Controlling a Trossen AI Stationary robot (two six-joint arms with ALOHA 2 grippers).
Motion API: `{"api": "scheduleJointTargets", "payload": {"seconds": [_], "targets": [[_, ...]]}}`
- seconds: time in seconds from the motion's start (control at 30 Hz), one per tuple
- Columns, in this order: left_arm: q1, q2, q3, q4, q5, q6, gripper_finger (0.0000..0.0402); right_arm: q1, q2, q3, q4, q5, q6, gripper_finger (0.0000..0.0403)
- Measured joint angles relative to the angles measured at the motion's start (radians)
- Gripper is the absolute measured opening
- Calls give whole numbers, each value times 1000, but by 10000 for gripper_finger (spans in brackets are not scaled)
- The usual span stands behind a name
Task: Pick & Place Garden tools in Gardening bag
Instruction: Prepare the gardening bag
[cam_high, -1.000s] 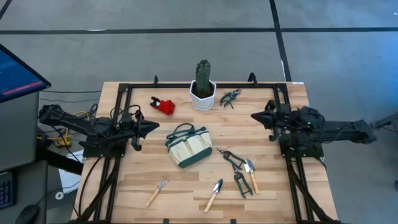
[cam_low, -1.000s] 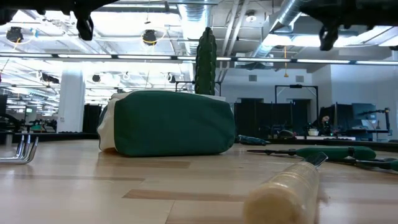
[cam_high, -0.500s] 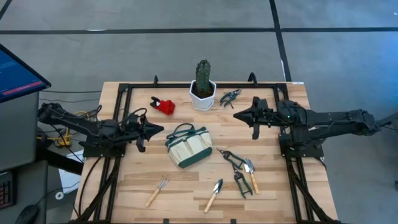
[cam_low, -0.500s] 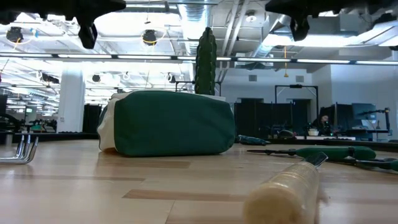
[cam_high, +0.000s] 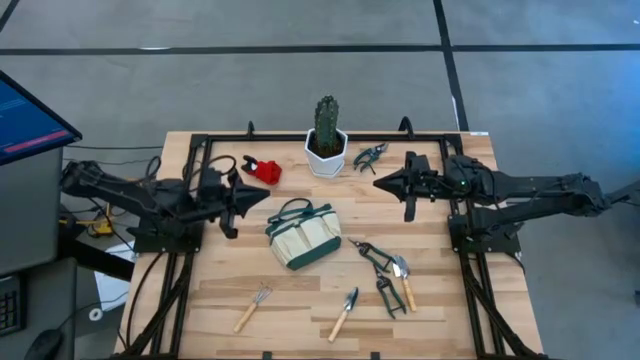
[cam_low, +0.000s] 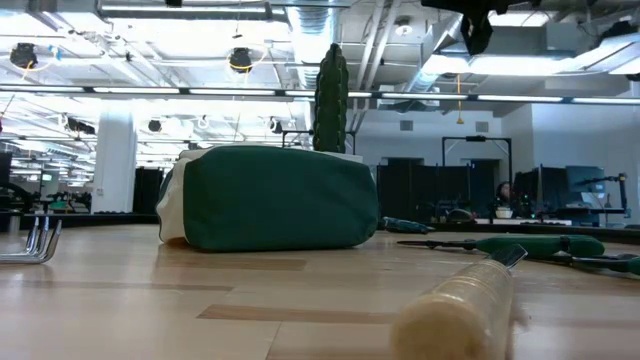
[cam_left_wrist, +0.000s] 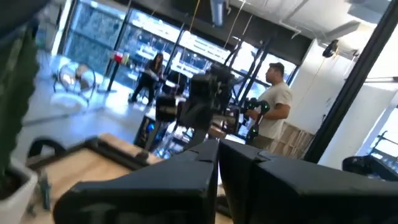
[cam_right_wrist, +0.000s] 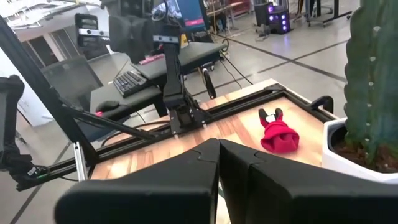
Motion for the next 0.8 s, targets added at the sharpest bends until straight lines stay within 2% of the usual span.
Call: {"api": "scheduleJointTargets", "payload": {"seconds": [0.13, 0.23, 0.53, 0.73, 0.8], "targets": [[0, 15, 24, -1, -1, 184, 3, 0, 1, 0, -1, 0, 0, 0], [0, 15, 23, -2, -1, 244, 3, 0, 1, 0, 0, -13, -1, 0], [14, 18, 23, 1, -12, 245, 3, 0, 1, 0, 0, -17, -1, 0], [54, 46, 22, -32, -15, 150, 3, 0, 1, 0, 1, -17, -1, 0], [77, 68, 21, -94, 26, 102, 3, -1, 1, 0, 3, -17, -1, 0]]}}
